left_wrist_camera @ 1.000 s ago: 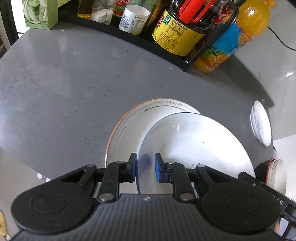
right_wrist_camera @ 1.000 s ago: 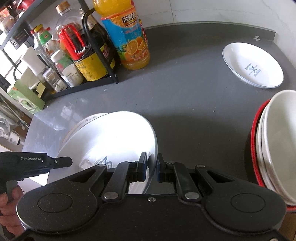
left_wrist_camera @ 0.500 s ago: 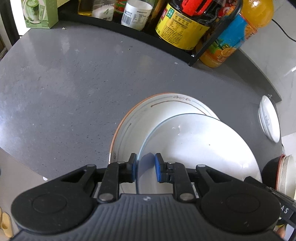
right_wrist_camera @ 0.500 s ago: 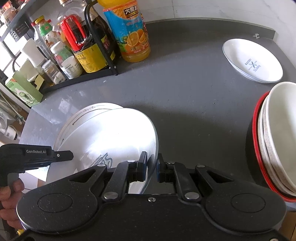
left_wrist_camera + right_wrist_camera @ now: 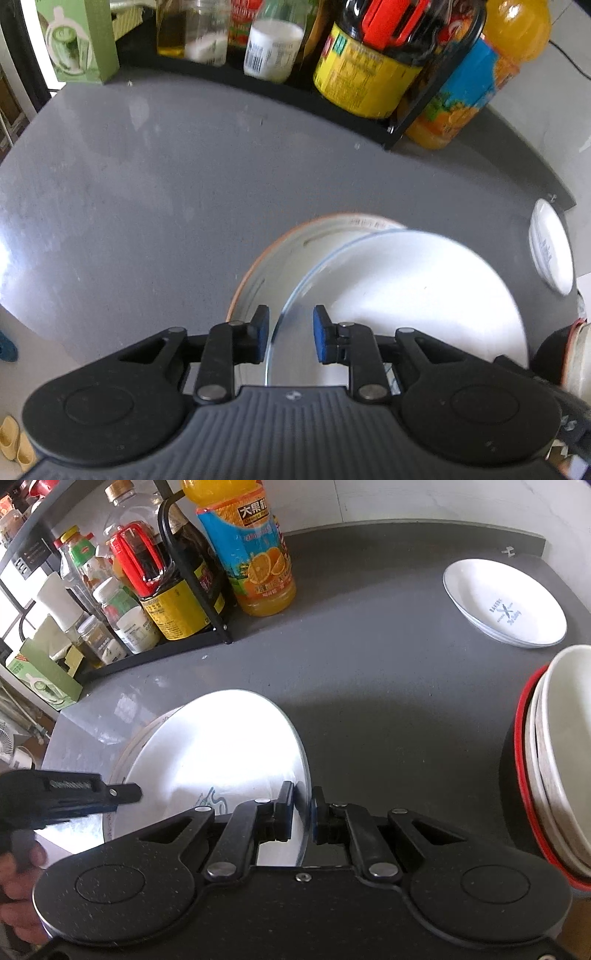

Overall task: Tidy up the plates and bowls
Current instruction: 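Lower the 'Sweet' plate onto the flower-pattern plate and open both grippers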

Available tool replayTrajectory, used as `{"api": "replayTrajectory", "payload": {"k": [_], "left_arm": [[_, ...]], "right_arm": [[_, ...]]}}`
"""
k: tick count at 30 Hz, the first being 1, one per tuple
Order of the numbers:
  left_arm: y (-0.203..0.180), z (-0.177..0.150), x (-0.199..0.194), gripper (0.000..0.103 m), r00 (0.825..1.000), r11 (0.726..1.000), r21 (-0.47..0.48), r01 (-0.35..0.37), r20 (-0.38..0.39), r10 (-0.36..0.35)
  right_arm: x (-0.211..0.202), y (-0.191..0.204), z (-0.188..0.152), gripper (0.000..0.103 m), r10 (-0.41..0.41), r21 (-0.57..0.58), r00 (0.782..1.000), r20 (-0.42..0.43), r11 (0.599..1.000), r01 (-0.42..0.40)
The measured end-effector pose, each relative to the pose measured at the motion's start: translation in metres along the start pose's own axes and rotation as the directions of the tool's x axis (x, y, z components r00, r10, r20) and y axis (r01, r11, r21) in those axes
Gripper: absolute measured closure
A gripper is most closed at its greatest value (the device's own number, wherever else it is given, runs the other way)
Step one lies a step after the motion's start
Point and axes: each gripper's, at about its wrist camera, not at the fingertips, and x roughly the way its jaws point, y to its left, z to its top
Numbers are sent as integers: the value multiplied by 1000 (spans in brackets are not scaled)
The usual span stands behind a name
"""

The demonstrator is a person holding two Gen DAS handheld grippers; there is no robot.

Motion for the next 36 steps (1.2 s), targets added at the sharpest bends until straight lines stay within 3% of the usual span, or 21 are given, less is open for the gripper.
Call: {"api": "replayTrajectory", "payload": {"k": [7, 20, 26, 28, 32, 36], "left_arm": [[10, 9, -16, 69, 999, 1000, -20, 2, 42, -2], [27, -1, -16, 69, 1000, 998, -55, -9, 13, 9], [29, -2, -28, 68, 1000, 998, -55, -5, 17, 6], [26, -2, -35, 57, 1000, 999, -45, -9, 26, 10], [15, -1, -50, 39, 998, 1000, -9, 11, 66, -10], [-3, -3, -56, 24, 995, 999, 45, 14, 93, -18]], "right_arm": [[8, 6, 1, 91, -21, -12, 1000, 1, 1000, 21], [34, 25, -4, 85, -35, -58, 999, -27, 998, 33], [35, 34, -4, 81, -79, -68, 996, -33, 995, 77], [30, 34, -3, 77, -68, -44, 997, -28, 997, 67], [8, 33, -2, 58, -69, -7, 997, 21, 998, 69], [-22, 26, -2, 51, -69, 20, 995, 76, 997, 68]]}}
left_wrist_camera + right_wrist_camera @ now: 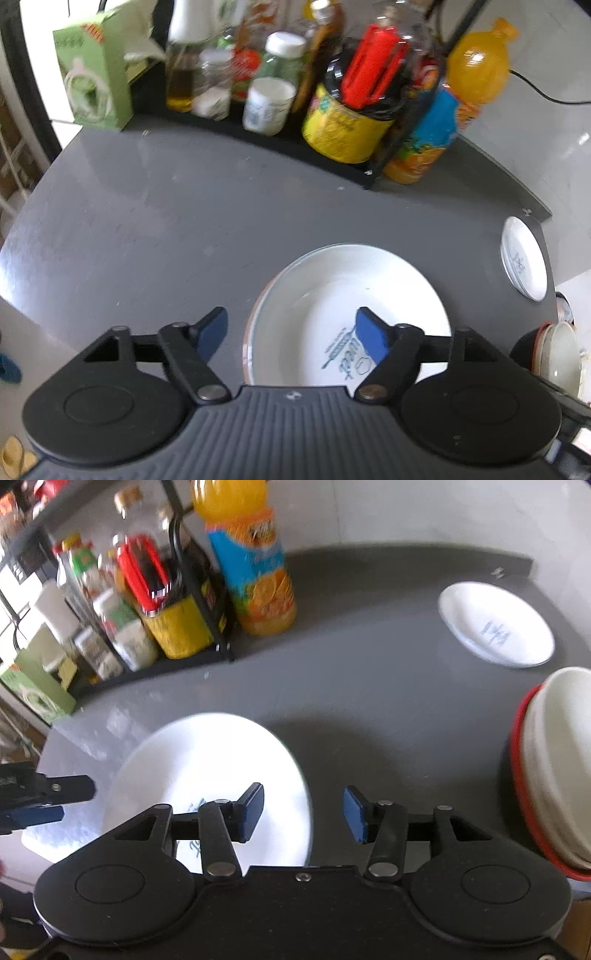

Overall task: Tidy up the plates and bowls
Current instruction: 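Lower the 'Sweet' plate onto the flower-pattern plate and open both grippers, then move both grippers to the white 'BAKERY' plate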

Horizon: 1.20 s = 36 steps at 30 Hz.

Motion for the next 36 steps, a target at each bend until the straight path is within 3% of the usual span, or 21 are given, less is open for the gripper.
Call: {"api": "replayTrajectory", "payload": {"k": [8, 14, 36], "left_arm": [[-43, -2, -4, 18, 998, 996, 81, 50, 27, -52], [-82, -4, -8, 17, 994, 986, 139, 92, 40, -98], [-244, 20, 36, 17, 987, 968, 199, 153, 13, -159]], "right_arm": [[-55, -25, 8, 25, -35, 49, 994, 107, 998, 30], [-79, -53, 19, 18, -58, 101, 985, 165, 994, 42], [-83, -227, 100, 17, -88, 226, 974, 207, 973, 40]]}}
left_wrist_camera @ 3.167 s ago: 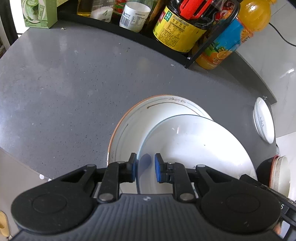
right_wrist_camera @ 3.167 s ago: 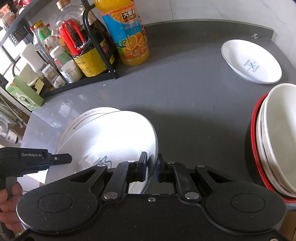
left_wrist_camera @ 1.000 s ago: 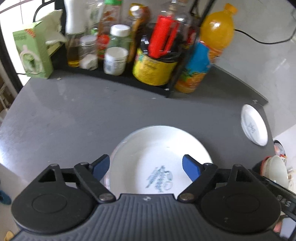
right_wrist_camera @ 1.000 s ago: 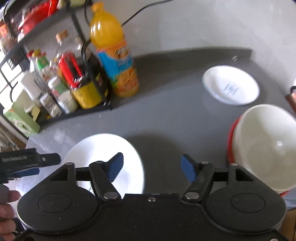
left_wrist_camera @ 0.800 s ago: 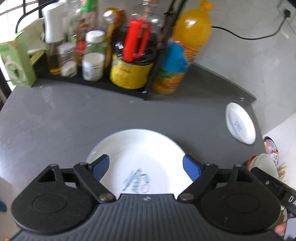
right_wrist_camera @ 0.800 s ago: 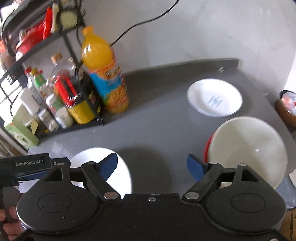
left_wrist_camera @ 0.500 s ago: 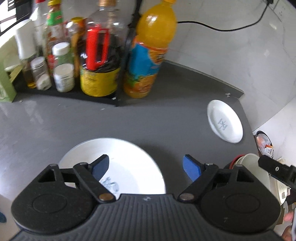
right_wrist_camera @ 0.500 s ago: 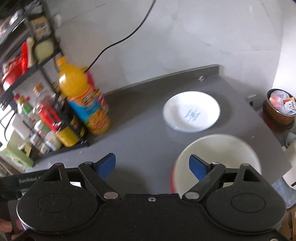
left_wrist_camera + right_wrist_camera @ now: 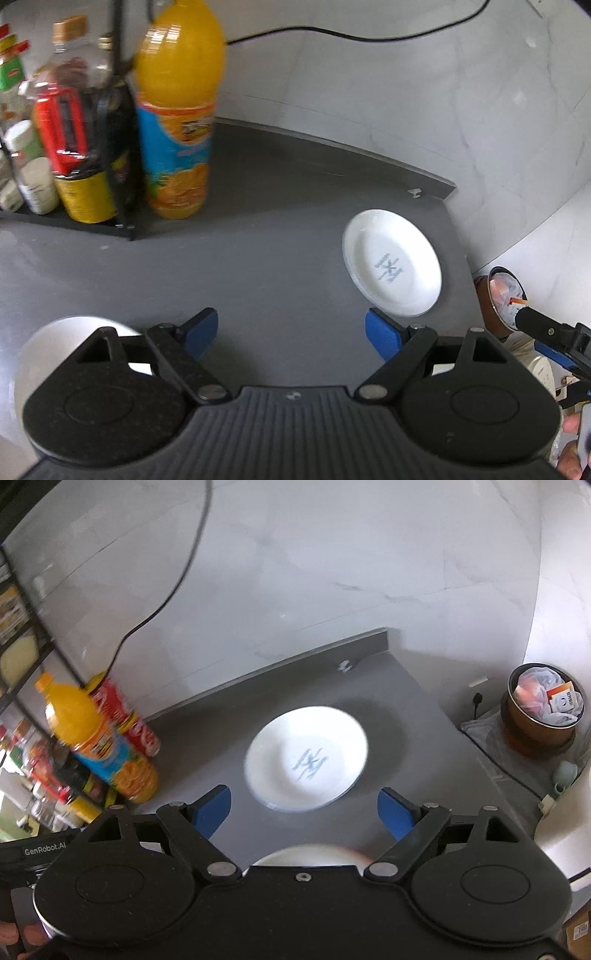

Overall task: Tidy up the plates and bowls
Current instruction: 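Move both grippers to the white 'BAKERY' plate, then close both grippers on the rim of the 'BAKERY' plate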

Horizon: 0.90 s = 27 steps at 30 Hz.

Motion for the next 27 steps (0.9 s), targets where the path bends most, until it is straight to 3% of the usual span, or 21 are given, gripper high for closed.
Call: {"api": "replayTrajectory", "payload": {"k": [10, 15, 27], "left_arm": [[-46, 23, 61, 18, 1000, 999, -34, 13, -24, -14], [-58, 29, 95, 21, 998, 998, -51, 27, -53, -29], [-65, 38, 176, 49, 987, 998, -66, 11, -157, -22]], "right_arm": [[50, -60, 30, 18, 12, -7, 997, -75, 1000, -12], [85, -78, 39, 25, 31, -15, 991, -130, 999, -33], [159, -99, 46, 40, 46, -55, 971, -233, 997, -60]]}}
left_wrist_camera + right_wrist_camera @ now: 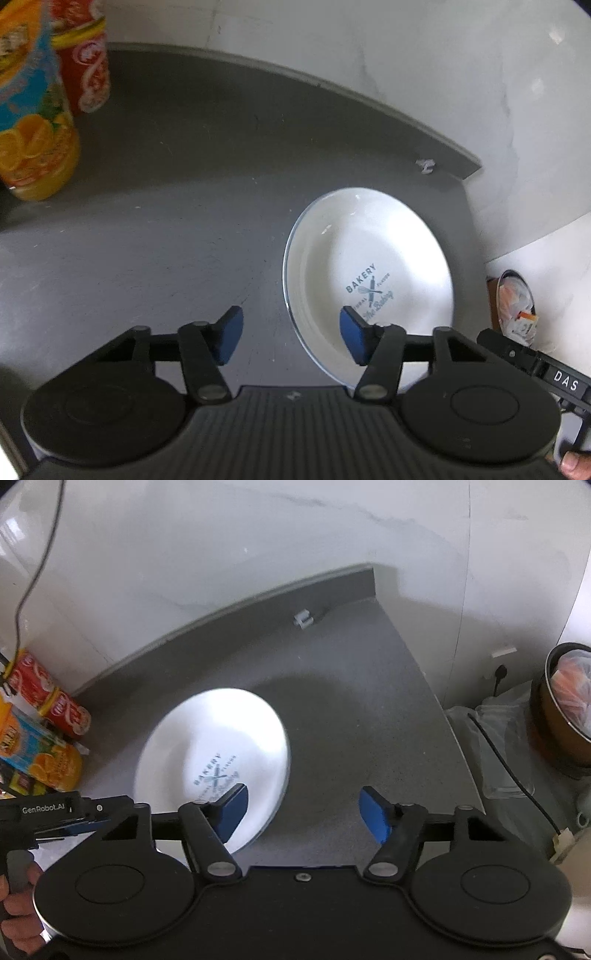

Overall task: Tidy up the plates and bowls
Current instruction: 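Close both grippers on the rim of the 'BAKERY' plate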

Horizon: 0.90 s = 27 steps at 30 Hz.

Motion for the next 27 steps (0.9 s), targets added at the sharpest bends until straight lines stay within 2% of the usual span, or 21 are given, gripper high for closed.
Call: {"api": "replayTrajectory", "payload": {"k": [5, 10, 13, 17, 19, 21, 23, 25, 26, 27], "left_arm": [[-3, 7, 17, 59, 1000, 1000, 8, -12, -12, 12], [-4, 10, 26, 74, 999, 1000, -9, -29, -31, 29], [-2, 9, 31, 80, 998, 999, -25, -31, -46, 30], [1, 6, 31, 82, 999, 999, -42, -15, -36, 14], [0, 6, 30, 90, 999, 999, -35, 0, -32, -1], [-2, 5, 28, 90, 1000, 1000, -22, 2, -29, -2], [-2, 5, 26, 90, 1000, 1000, -17, 3, -30, -4], [-2, 5, 26, 91, 999, 1000, -13, 9, -36, -9], [-3, 5, 27, 91, 999, 1000, -9, 8, -37, -8], [-5, 5, 27, 91, 999, 1000, -2, 5, -37, -5]], "right_arm": [[22, -3, 5, 46, 8, -23, 999, -35, 1000, -8], [38, -2, 7, 54, 23, -37, 998, -61, 999, -25], [43, 0, 6, 60, 27, -44, 997, -75, 999, -30], [49, 1, 5, 62, 35, -56, 996, -80, 998, -40], [52, 1, 4, 66, 51, -48, 995, -88, 997, -55], [55, 4, 2, 72, 64, -54, 993, -95, 996, -69], [58, 9, 1, 72, 62, -76, 993, -98, 995, -69], [59, 13, 0, 79, 66, -87, 993, -100, 993, -75], [60, 16, 1, 87, 77, -88, 992, -103, 992, -86], [59, 19, 0, 87, 68, -99, 993, -101, 992, -79]]}}
